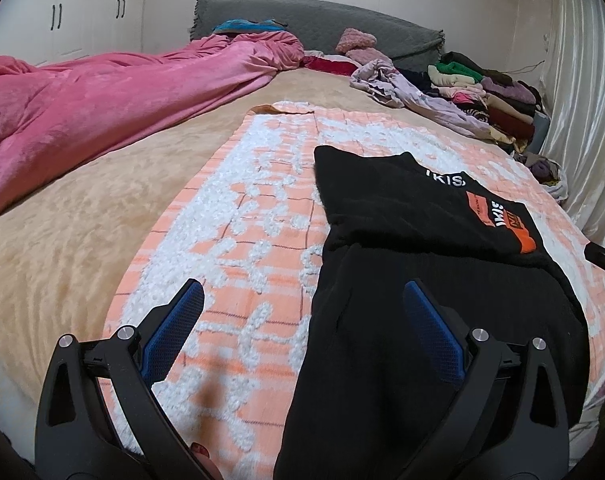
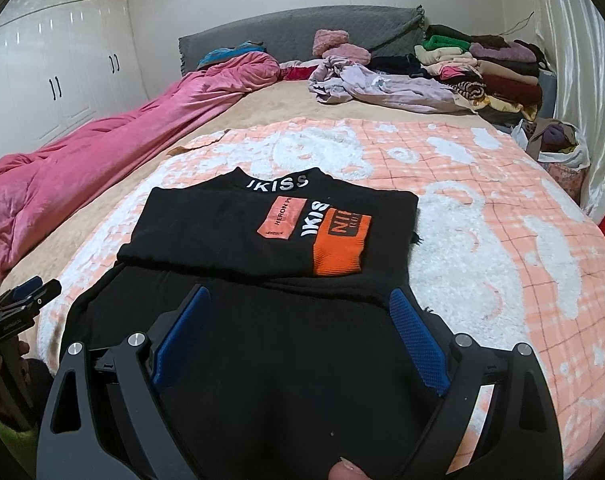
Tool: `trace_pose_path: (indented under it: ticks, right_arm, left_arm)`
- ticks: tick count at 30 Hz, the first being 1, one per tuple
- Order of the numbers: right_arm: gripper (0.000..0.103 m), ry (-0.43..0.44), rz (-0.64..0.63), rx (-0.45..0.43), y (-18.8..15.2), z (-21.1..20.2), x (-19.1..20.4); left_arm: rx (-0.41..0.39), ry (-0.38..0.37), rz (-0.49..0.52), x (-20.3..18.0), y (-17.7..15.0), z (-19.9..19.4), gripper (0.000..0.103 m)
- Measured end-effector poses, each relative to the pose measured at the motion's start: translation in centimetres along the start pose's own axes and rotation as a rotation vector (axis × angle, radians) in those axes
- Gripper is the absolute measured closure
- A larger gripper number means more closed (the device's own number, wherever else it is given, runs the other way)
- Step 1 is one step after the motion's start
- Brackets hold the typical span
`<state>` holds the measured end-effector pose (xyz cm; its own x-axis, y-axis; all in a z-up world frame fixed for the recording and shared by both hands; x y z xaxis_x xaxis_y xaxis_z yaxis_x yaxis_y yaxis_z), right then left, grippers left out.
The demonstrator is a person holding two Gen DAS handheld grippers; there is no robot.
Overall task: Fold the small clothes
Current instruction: 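Lift the hem with both tools and fold it toward the collar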
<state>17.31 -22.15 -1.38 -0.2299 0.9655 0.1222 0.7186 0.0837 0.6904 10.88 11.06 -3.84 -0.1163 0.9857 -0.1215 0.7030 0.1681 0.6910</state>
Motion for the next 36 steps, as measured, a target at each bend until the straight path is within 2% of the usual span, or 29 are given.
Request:
trace_pose_path:
  ticks: [16,25,36]
  right_arm:
    - [0.012,-0.009,0.000,-0.023,-1.4,-3.7,-1.2]
    - [0.012,-0.014,-0.006,-0.016,-2.0,-4.2,-1.4]
    - [0.012,-0.025,-0.009,0.040,-4.8,-4.0,-2.4]
  left_arm:
    - [0.003,0.016,0.011,0.7,-2.0,-2.5,0.010]
    - [0.020,0.026,-0.001,1.6,-3.2,-3.0,0.010]
    - [0.052,0.033,0.020,1.7,-4.9,-2.9,0.010]
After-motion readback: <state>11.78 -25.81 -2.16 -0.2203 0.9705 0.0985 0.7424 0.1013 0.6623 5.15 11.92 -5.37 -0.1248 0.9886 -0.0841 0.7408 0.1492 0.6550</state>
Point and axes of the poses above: each gripper's, at about its wrist camera, not at the fingertips, and z roughly the way its jaws point, x to its left, y to its top, the point moved 7 cm from there along z, roughly the way its jaws point, and after that the axes turned 6 degrees about x, right-handed, at the moved point
